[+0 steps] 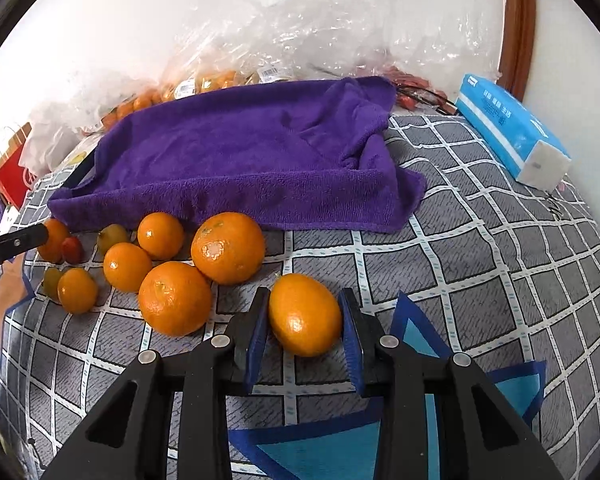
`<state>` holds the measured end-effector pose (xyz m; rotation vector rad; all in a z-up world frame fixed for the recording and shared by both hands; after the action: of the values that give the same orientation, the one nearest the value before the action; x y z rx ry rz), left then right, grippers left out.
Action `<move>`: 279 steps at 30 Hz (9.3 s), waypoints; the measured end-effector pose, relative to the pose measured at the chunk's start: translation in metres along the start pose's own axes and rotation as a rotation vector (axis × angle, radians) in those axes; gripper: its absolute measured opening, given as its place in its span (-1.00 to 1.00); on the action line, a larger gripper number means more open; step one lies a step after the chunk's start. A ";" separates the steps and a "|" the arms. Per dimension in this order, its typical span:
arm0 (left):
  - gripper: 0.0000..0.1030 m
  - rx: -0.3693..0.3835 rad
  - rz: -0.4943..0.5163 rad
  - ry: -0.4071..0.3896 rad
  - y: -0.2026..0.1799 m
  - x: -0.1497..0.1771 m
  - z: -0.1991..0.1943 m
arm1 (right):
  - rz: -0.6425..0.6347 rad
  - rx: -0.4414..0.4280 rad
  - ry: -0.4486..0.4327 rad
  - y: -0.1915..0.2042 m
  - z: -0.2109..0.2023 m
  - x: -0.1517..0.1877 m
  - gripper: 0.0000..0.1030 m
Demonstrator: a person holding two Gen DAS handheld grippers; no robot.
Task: Organize fruits
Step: 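Lower the right gripper onto the oval orange and close it, then close the left gripper on the stemmed tangerine while the right gripper holds the oval orange, then carry the tangerine and oval orange in both grippers over the purple towel, then open the left gripper on the towel while the right gripper releases the oval orange, then lift both grippers away from the towel back toward the fruit row, then close the right gripper around the large round tangerine, then close the left gripper on the small yellow-green pear while the right gripper holds the tangerine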
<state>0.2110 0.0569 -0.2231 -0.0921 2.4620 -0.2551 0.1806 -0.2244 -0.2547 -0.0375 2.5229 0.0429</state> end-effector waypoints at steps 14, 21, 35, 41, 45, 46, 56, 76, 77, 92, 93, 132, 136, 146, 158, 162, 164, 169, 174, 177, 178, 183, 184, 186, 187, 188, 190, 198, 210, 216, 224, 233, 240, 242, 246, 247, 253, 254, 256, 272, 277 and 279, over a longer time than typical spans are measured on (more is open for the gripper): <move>-0.22 0.100 -0.087 0.021 0.001 0.004 -0.002 | 0.010 0.015 -0.008 0.001 -0.013 0.005 -0.34; -0.22 0.081 -0.087 0.006 0.001 0.011 -0.031 | 0.046 0.027 -0.039 0.001 -0.045 0.001 -0.34; -0.22 0.096 -0.099 -0.047 -0.015 0.024 -0.099 | 0.047 0.024 -0.118 0.014 -0.117 -0.006 -0.34; -0.22 0.081 -0.087 -0.061 -0.023 0.022 -0.116 | 0.027 0.016 -0.148 0.021 -0.137 -0.013 -0.34; -0.22 0.083 -0.081 -0.075 -0.029 0.015 -0.125 | 0.009 0.020 -0.155 0.026 -0.143 -0.018 -0.34; -0.22 0.082 -0.079 -0.079 -0.031 0.014 -0.127 | 0.005 0.019 -0.157 0.027 -0.144 -0.019 -0.34; -0.22 0.091 -0.049 -0.086 -0.042 -0.006 -0.130 | 0.001 0.025 -0.164 0.029 -0.144 -0.038 -0.34; -0.22 0.088 -0.024 -0.107 -0.048 -0.062 -0.098 | -0.023 0.036 -0.182 0.029 -0.100 -0.098 -0.34; -0.22 0.084 -0.019 -0.106 -0.048 -0.065 -0.093 | -0.023 0.039 -0.183 0.028 -0.096 -0.102 -0.34; -0.22 0.063 -0.018 -0.086 -0.046 -0.111 -0.023 | -0.013 0.047 -0.164 0.015 -0.021 -0.145 -0.34; -0.22 0.063 -0.017 -0.084 -0.047 -0.112 -0.019 | -0.012 0.047 -0.164 0.013 -0.015 -0.148 -0.34; -0.20 0.061 0.025 0.068 -0.046 -0.108 0.098 | -0.061 0.042 -0.023 0.025 0.097 -0.128 -0.34; -0.14 0.055 0.022 0.086 -0.046 -0.106 0.094 | -0.066 0.042 -0.010 0.026 0.093 -0.126 -0.24; 0.17 0.043 0.042 0.033 -0.055 -0.101 0.040 | -0.010 0.042 -0.040 0.024 0.039 -0.125 0.28; 0.17 0.020 0.036 -0.103 -0.050 -0.066 -0.059 | -0.032 0.023 -0.123 0.041 -0.063 -0.092 0.28; 0.15 0.005 0.044 -0.107 -0.045 -0.044 -0.079 | -0.024 0.048 -0.153 0.040 -0.086 -0.076 0.28; 0.15 0.013 0.037 -0.105 -0.043 -0.033 -0.085 | -0.008 0.041 -0.152 0.038 -0.095 -0.068 0.28; 0.15 -0.024 0.023 -0.141 -0.034 -0.013 -0.100 | 0.010 0.008 -0.111 0.038 -0.106 -0.045 0.28; 0.15 -0.033 0.034 -0.111 -0.027 0.006 -0.099 | 0.009 0.004 -0.109 0.039 -0.111 -0.025 0.28; 0.15 -0.069 0.044 -0.099 -0.017 0.019 -0.094 | 0.036 -0.025 -0.078 0.040 -0.105 -0.014 0.28; 0.15 -0.079 0.039 -0.096 -0.012 0.023 -0.091 | 0.044 -0.030 -0.064 0.040 -0.102 -0.011 0.28; 0.15 -0.105 0.034 -0.048 0.005 0.039 -0.074 | 0.062 -0.042 -0.026 0.039 -0.087 0.002 0.28; 0.15 -0.114 0.042 -0.042 0.008 0.041 -0.071 | 0.061 -0.041 -0.027 0.040 -0.085 0.004 0.28; 0.15 -0.132 0.043 -0.032 0.016 0.046 -0.065 | 0.057 -0.032 -0.037 0.040 -0.080 0.006 0.28; 0.15 -0.129 0.030 -0.028 0.020 0.047 -0.063 | 0.052 -0.034 -0.037 0.042 -0.078 0.007 0.28; 0.15 -0.121 0.017 -0.025 0.023 0.048 -0.061 | 0.045 -0.041 -0.037 0.045 -0.075 0.008 0.26; 0.15 -0.101 -0.016 -0.010 0.031 0.050 -0.056 | 0.029 -0.049 -0.031 0.051 -0.070 0.010 0.15; 0.15 -0.114 -0.027 -0.007 0.045 0.059 -0.043 | -0.016 -0.064 -0.025 0.073 -0.044 0.007 -0.09; 0.16 -0.151 0.026 -0.061 0.044 0.060 -0.040 | -0.033 -0.034 0.015 0.077 -0.010 0.006 -0.10; 0.16 -0.139 0.027 -0.052 0.042 0.060 -0.039 | -0.014 -0.039 0.018 0.076 -0.004 0.001 -0.10; -0.05 -0.096 0.055 -0.051 0.035 0.061 -0.041 | -0.066 -0.017 0.010 0.082 -0.008 0.003 -0.20; -0.25 0.100 0.073 -0.029 -0.019 0.058 -0.053 | -0.116 0.016 -0.025 0.070 -0.025 0.014 -0.20; -0.25 0.109 0.087 -0.009 -0.043 0.048 -0.034 | -0.086 0.050 -0.033 0.036 -0.033 0.023 -0.20; -0.25 0.119 0.080 0.001 -0.046 0.047 -0.028 | -0.070 0.050 -0.041 0.031 -0.035 0.025 -0.20; -0.26 0.087 0.098 -0.004 -0.050 0.042 -0.019 | -0.085 0.013 -0.052 0.036 -0.035 0.024 -0.20; -0.29 0.089 0.095 -0.001 -0.050 0.042 -0.016 | -0.092 0.011 -0.050 0.038 -0.035 0.024 -0.20; -0.56 0.104 0.075 0.025 -0.050 0.042 -0.003 | -0.119 0.023 -0.037 0.042 -0.032 0.026 -0.20; -0.56 0.109 0.077 0.019 -0.050 0.041 -0.004 | -0.121 0.025 -0.035 0.043 -0.032 0.026 -0.20; -0.56 0.115 0.079 0.019 -0.047 0.041 -0.009 | -0.122 0.029 -0.036 0.042 -0.032 0.026 -0.20; -0.57 0.028 0.077 -0.023 -0.015 0.048 -0.015 | -0.130 0.055 -0.033 0.042 -0.031 0.026 -0.20; -0.55 0.073 0.038 -0.024 -0.010 0.046 -0.015 | -0.135 0.068 -0.037 0.043 -0.032 0.026 -0.20; -0.55 0.085 0.023 -0.026 -0.009 0.046 -0.015 | -0.141 0.075 -0.037 0.043 -0.032 0.026 -0.20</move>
<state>0.1656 0.0446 -0.2377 -0.0304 2.4214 -0.3460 0.1392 -0.1827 -0.2432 -0.1820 2.4757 -0.1069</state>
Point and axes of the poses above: each gripper's, at about its wrist camera, not at the fingertips, and z roughly the way its jaws point, y to its left, x to its underside, the point moved 9 cm from there along z, roughly the way its jaws point, and after that the axes turned 3 degrees about x, right-handed, at the moved point
